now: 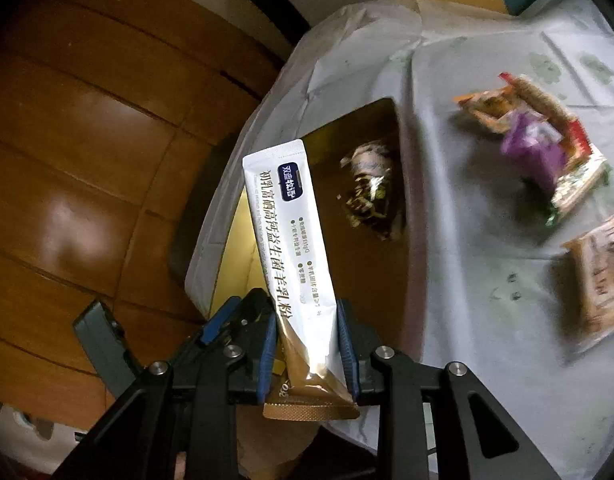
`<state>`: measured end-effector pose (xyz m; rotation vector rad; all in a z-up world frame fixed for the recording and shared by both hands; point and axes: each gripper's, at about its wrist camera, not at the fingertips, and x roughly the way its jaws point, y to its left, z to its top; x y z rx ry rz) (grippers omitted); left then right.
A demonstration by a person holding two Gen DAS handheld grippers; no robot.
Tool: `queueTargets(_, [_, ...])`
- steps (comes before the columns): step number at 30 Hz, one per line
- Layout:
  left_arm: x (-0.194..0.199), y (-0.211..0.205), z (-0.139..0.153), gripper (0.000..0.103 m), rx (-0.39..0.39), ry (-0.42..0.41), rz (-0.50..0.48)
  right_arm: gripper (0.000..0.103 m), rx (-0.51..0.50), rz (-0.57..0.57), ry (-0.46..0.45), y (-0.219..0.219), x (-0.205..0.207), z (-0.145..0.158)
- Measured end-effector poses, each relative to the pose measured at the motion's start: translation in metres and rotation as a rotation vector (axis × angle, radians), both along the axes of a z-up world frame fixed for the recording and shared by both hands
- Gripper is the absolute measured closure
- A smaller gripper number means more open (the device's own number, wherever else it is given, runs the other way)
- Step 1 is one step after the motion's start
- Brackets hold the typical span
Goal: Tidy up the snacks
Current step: 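Lower the white stick pack into the gold tray and open the right gripper, then move both tools back over the remaining snack pile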
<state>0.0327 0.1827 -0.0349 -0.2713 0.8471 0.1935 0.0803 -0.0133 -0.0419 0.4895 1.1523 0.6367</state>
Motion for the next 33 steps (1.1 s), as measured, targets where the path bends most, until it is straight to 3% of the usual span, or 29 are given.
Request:
queueTargets(2, [0.000, 0.001, -0.001, 0.061, -0.001, 0.002, 0.001, 0.071, -0.036, 0.017, -0.009, 0.010, -0.001, -0.004])
queueTargets(4, [0.001, 0.002, -0.003, 0.061, -0.003, 0.006, 0.000, 0.056, -0.058, 0.038, -0.018, 0.015, 0.000, -0.008])
queueTargets(7, [0.002, 0.002, -0.006, 0.061, -0.005, 0.017, -0.001, 0.046, -0.102, 0.045, -0.046, 0.013, -0.002, -0.010])
queueTargets(17, [0.002, -0.014, -0.002, 0.061, 0.022, 0.012, -0.052, 0.044, -0.189, 0.049, -0.135, -0.004, -0.014, -0.001])
queueTargets(21, [0.001, -0.022, 0.003, 0.061, 0.039, 0.009, -0.074, 0.038, -0.234, 0.047, -0.190, -0.011, -0.020, 0.006])
queueTargets(33, [-0.002, -0.050, 0.013, 0.061, 0.089, -0.012, -0.154, 0.034, -0.378, -0.088, -0.270, -0.083, -0.016, 0.018])
